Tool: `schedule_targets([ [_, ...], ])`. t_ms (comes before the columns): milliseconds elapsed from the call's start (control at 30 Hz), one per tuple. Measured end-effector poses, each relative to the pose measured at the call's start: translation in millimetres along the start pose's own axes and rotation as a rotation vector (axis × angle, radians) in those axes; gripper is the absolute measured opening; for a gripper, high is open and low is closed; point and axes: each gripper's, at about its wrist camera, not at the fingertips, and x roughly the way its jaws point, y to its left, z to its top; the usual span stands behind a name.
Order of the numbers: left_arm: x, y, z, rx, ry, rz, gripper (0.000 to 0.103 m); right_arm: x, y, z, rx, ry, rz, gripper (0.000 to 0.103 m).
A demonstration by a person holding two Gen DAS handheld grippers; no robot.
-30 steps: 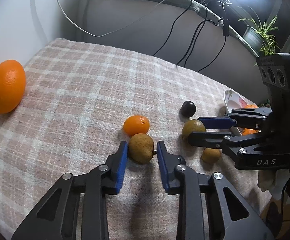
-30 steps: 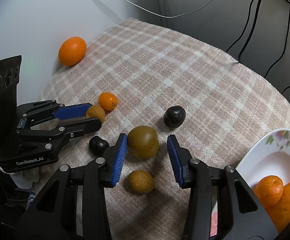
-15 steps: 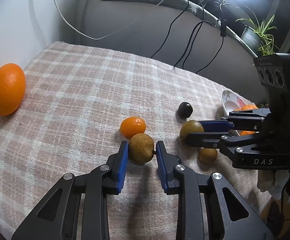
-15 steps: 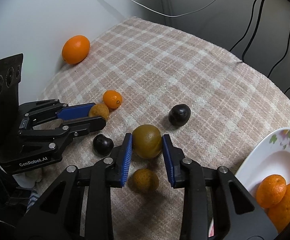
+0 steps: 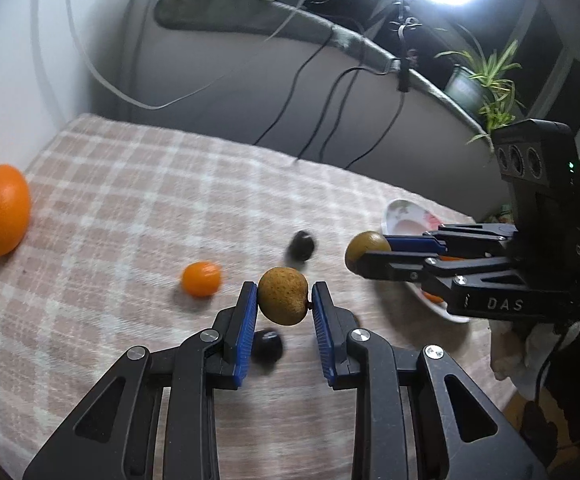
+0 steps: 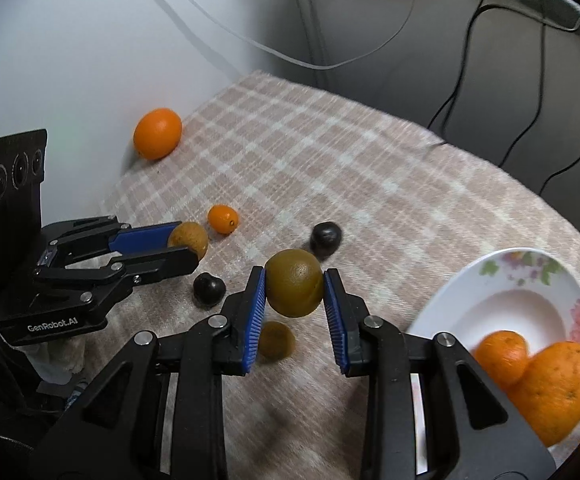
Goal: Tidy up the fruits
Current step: 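Lift the kiwi with the right gripper and carry it over the plate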
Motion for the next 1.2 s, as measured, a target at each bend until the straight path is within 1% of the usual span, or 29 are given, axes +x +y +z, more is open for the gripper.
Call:
schedule_targets([
  [300, 10.1, -40.5, 4.9, 0.048, 0.006, -0.074, 0.026, -37.4, -34.4, -8.6, 0.057, -0.058, -0.055, 0.030],
  [500, 22.5, -64.6, 5.2, 0.078, 0.027, -0.115, 0.026, -53.4, -54.8, -17.1, 0.085, -0.075, -0.092, 0.030],
  [667, 32.0, -80.3, 4.6, 0.101, 0.043, -0.138, 0.026, -59.6, -70.0, -23.4, 0.105, -0.077, -0.119, 0.030],
  [900, 41.5, -98.3, 5.0, 0.130, 0.054, -0.148, 0.026, -59.4, -86.2, -28.6, 0.121, -0.068, -0.148, 0.030],
  [1200, 50.9, -108.3, 6.1, 0.144, 0.070, -0.154, 0.026, -56.5, -102.5, -29.8, 0.140, -0.060, -0.168, 0.030],
])
